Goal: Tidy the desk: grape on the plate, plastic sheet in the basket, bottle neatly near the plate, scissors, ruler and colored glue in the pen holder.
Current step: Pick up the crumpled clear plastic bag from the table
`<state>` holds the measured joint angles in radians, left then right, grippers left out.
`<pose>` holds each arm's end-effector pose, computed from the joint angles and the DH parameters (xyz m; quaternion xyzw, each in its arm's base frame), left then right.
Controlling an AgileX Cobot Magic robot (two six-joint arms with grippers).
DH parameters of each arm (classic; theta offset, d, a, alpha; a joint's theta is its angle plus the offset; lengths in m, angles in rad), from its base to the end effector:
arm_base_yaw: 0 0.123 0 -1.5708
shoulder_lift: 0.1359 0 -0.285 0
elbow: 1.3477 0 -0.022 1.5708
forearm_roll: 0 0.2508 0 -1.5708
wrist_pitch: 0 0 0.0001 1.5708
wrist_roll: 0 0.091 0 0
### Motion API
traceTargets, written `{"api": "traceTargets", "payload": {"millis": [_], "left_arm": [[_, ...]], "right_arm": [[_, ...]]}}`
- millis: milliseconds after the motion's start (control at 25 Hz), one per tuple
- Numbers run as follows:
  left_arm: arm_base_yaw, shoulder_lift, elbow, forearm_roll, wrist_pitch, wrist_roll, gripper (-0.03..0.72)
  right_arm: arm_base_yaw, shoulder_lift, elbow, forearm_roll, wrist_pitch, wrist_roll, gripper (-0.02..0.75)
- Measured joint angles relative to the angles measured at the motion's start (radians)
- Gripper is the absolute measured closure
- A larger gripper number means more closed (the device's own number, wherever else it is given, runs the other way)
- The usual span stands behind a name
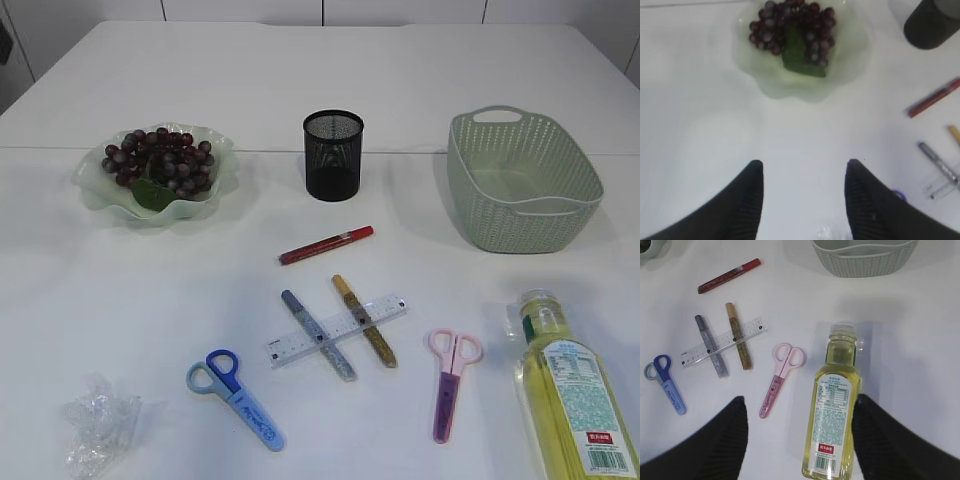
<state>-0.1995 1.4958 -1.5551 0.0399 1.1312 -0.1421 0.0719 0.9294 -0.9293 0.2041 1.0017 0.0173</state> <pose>0.3069 -0.0587 0.3900 0.0304 0.9567 -0.0296 0.2880 0.1637 0.0274 0.3455 -0.0014 0.9420 0.1131 0.3158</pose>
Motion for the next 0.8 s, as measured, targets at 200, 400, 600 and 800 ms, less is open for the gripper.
{"api": "traceTargets", "payload": {"millis": [200,400,600,800], "left_arm": [[0.000,-0.123,0.246,-0.031,0.006,0.008,0.305],[0.000,-0.274,0.486,-0.149,-0.001,0.039,0.306],[0.000,-0.315,0.691,-0.239,-0.077,0.077,0.299],[0.000,-0.315,0.845,-0.354,-0.242,0.113,0.188]], "right_arm": [[0.000,0.000,0.000,0.002,0.011,0.000,0.225],[0.000,0.000,0.000,0.002,0.011,0.000,0.225],[0.000,0.000,0.000,0.002,0.013,0.000,0.225],[0.000,0.000,0.000,0.002,0.013,0.000,0.225]]}}
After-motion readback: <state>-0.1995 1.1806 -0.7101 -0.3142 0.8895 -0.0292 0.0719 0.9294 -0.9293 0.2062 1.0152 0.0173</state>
